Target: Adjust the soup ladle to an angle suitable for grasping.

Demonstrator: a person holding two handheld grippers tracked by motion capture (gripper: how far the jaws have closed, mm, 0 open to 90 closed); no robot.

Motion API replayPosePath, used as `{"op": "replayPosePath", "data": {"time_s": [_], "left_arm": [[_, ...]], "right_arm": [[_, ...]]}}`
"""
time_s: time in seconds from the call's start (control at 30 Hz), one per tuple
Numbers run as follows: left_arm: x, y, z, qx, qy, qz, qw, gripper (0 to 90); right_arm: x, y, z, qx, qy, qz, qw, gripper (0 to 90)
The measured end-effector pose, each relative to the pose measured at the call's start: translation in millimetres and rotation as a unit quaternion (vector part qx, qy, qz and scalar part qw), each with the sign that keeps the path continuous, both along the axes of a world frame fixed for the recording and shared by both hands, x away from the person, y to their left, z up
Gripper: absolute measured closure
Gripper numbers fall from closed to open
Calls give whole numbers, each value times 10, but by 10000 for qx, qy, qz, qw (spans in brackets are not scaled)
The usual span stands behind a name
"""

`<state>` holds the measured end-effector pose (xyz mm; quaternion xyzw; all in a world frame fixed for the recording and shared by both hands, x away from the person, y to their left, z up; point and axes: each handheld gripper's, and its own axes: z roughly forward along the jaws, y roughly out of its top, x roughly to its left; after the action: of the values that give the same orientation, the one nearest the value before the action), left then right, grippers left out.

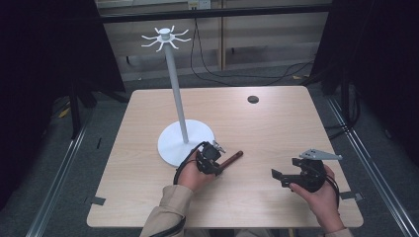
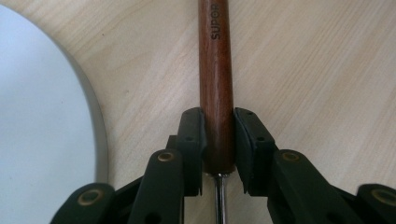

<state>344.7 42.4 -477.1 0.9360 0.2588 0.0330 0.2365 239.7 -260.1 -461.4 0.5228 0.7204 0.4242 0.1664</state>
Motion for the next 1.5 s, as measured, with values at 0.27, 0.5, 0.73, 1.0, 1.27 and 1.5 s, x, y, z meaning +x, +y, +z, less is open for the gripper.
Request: {"op": "replayPosePath", "data": {"time_s": [0.27,0.5,0.73,1.0,1.27,1.5], "left_arm": [[21,24,57,-33,9,3,10000,739],[36,257,319,-851,-225,315,9956,740],[45,437,540,-1246,-461,568,9895,741],[-21,639,777,-1788,-842,658,9781,741],[-124,837,924,-2173,-1119,709,9671,741],[-161,978,1020,-2491,-1352,759,9560,745]], "right_arm": [[1,-11,13,31,-40,-21,10000,61],[0,-16,18,59,-62,-48,10000,62],[5,0,22,104,-112,-5,9999,54],[5,4,18,147,-176,92,9997,22],[7,26,11,145,-222,205,9994,14],[2,22,10,158,-218,131,9996,11]]}}
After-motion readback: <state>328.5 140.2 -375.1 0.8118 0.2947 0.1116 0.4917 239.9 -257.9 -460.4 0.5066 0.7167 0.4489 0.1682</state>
